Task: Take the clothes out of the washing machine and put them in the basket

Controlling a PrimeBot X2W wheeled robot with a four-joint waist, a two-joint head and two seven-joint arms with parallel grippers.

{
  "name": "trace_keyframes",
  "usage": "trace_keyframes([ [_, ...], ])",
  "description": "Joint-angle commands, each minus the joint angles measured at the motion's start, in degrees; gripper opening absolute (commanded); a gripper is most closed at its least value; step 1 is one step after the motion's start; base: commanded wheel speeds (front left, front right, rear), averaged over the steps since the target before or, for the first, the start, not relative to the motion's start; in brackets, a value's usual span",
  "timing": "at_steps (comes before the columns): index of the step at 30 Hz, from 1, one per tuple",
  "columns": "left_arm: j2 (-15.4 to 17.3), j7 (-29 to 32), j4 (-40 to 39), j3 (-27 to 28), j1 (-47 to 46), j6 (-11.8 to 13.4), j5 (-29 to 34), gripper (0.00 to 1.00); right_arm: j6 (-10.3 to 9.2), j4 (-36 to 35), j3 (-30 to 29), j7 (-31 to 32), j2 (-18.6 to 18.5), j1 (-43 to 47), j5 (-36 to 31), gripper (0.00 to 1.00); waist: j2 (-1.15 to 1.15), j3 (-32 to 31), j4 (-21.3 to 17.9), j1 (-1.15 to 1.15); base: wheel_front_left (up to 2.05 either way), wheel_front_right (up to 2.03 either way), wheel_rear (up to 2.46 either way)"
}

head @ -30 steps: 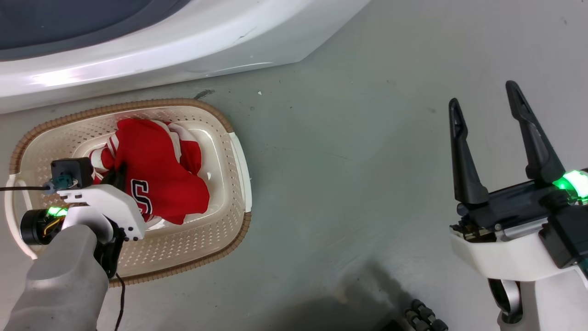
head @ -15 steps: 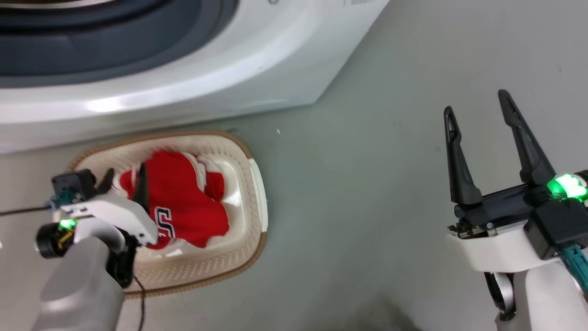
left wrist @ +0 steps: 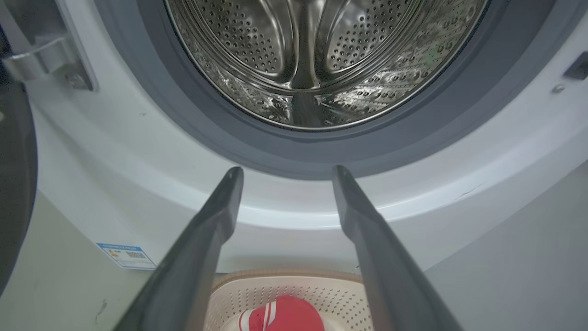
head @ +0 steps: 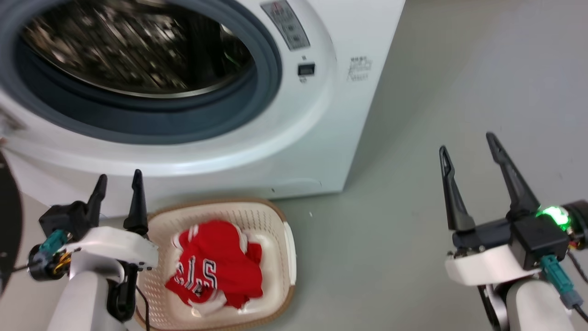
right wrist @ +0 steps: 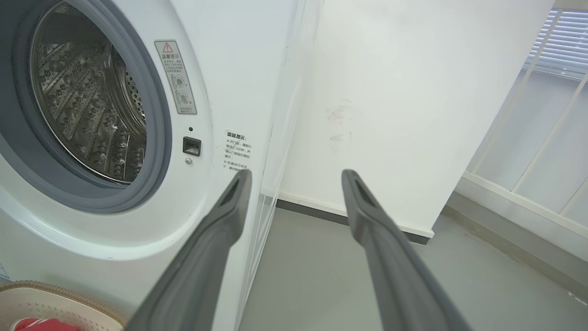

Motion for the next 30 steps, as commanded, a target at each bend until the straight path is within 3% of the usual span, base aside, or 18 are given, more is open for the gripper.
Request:
trace_keyframes([
  [1,-0.52,-0.14,-1.83,0.95,1.77,0.01,1.02,1.00,-0.06,0.45,-0.06,-0.11,0.10,1.33,0.58,1.00,0.00,-5.21,2.52,0.01,0.00,0.00,0.00],
  [6,-3.06,-0.13,-12.48,5.01,8.88,0.44,5.71,1.00,-0.07,1.34,-0.44,-0.11,0.07,3.71,1.73,1.00,0.00,-9.06,3.30,0.01,0.00,0.00,0.00],
  [14,-7.75,-0.14,-25.13,6.85,21.86,1.84,14.07,1.00,-0.07,2.41,-1.69,-0.11,0.09,7.49,2.10,1.00,0.00,-13.97,3.00,0.01,0.00,0.00,0.00],
  [22,-10.06,-0.15,-30.56,5.91,28.51,2.14,18.85,1.00,-0.07,2.37,-2.41,-0.11,0.09,10.48,3.26,1.00,0.00,-15.88,2.68,0.01,0.00,0.00,0.00],
  [30,-10.73,-0.15,-31.03,5.42,30.00,2.24,20.92,1.00,-0.06,3.64,-3.21,-0.11,0.08,13.41,5.60,1.00,0.00,-16.32,2.05,0.01,0.00,0.00,0.00],
])
